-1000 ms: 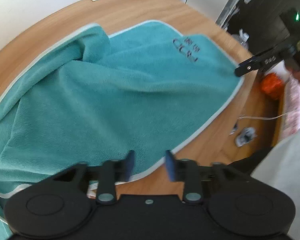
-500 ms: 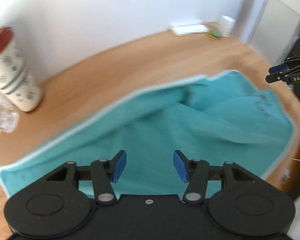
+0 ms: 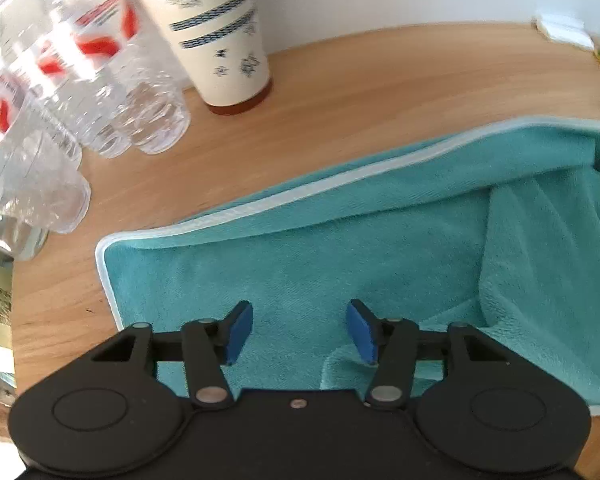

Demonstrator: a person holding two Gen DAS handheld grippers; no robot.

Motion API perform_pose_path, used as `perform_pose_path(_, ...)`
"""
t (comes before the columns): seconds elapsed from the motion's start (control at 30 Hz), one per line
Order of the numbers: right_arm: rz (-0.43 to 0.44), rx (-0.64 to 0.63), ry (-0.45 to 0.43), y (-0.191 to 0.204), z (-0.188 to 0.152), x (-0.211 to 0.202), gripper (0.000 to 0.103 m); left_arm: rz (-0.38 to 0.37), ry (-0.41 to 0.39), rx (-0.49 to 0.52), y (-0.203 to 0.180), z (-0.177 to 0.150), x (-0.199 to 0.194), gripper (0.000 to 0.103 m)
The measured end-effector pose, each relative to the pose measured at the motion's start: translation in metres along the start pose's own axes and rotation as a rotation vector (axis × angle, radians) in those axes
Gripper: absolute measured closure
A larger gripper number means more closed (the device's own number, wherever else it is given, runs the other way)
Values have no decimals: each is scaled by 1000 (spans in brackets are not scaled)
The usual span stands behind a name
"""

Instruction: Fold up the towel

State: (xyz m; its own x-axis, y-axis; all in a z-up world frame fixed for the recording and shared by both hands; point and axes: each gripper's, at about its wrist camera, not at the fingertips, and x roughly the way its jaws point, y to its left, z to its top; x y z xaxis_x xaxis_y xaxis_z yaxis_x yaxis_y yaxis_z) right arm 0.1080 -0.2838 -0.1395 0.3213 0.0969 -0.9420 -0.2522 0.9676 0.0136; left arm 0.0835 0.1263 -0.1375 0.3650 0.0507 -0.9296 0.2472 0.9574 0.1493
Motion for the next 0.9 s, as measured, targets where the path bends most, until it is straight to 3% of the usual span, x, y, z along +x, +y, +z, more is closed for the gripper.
perform_pose_path(0.1, 11, 1, 31, 0, 5, 2, 98, 16, -1, -16, 5, 1, -1, 49)
perform_pose_path(0.23, -21, 32, 45, -9, 10, 5, 99, 10, 8, -25, 13, 1, 0, 38)
perform_pose_path(0.3, -71, 42, 41, -16, 13, 7, 99, 71, 3, -6, 12, 1, 0, 32)
perform_pose_path(0.43, -196, 56, 39, -37, 24, 17, 99, 91, 10, 17, 10, 2, 0, 32)
perform_pose_path(0.63, -305, 41, 34, -60, 43, 29, 99, 112, 15, 29, 16, 5, 1, 32)
perform_pose_path(0.9, -351, 32, -2, -70, 62, 41, 97, 100, 27, 53, 20, 12, 5, 31)
